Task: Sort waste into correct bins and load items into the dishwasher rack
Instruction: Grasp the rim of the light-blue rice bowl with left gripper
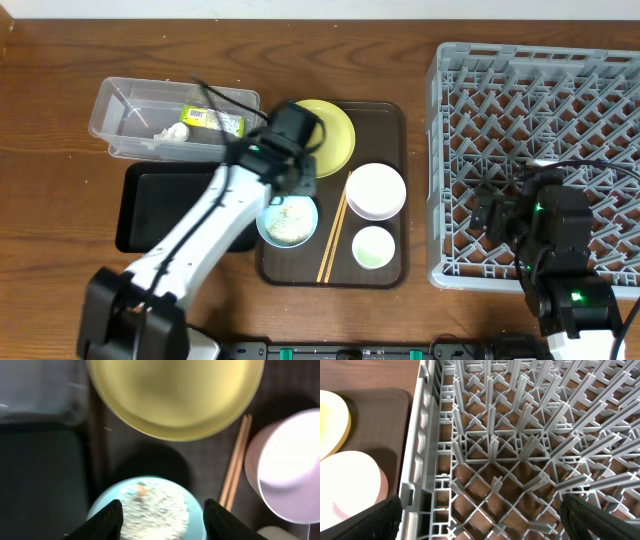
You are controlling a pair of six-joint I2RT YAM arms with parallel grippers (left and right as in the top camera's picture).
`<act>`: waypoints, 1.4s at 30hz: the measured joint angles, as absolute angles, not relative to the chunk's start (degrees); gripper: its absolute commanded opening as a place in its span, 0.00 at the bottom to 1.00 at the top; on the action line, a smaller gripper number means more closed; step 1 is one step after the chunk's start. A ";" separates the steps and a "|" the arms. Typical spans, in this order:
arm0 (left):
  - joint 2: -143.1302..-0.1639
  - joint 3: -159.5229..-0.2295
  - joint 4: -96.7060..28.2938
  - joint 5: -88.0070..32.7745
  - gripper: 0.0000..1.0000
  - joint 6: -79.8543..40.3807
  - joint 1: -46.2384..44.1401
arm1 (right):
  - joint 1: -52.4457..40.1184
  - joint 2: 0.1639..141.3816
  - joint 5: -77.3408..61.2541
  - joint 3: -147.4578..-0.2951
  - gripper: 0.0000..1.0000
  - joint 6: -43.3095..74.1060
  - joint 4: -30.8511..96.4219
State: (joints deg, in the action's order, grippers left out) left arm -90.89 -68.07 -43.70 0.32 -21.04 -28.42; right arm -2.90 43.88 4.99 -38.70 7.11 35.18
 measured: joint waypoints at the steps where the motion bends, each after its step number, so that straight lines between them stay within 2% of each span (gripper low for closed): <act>1: -91.72 -68.07 -43.70 0.34 0.53 -21.50 -29.32 | -2.90 43.88 4.99 -38.70 0.99 7.11 35.20; 12: -101.78 -68.07 -43.70 0.16 0.40 -27.05 -35.51 | -2.90 43.88 4.99 -38.70 0.99 7.11 35.33; 17: -103.77 -68.07 -43.70 0.14 0.30 -27.42 -36.71 | -2.90 43.88 4.99 -38.70 0.99 7.11 35.33; 27: -104.27 -67.83 -43.75 0.16 0.27 -28.16 -36.93 | -2.90 43.88 4.99 -38.70 0.99 7.11 35.35; 31: -104.62 -66.78 -43.77 0.16 0.14 -28.56 -36.93 | -2.90 43.88 4.99 -38.70 0.99 7.11 35.40; 34: -104.86 -65.95 -43.75 -0.25 0.08 -28.88 -37.01 | -2.90 43.88 4.99 -38.70 0.99 7.11 35.40; 42: -104.57 -65.95 -44.14 -0.01 0.06 -28.91 -37.30 | -2.90 43.88 4.99 -38.70 0.99 7.11 35.40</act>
State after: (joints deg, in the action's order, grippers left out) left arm -104.57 -65.95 -44.14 -0.01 -28.91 -37.30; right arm -2.90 43.88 4.99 -38.70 7.11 35.40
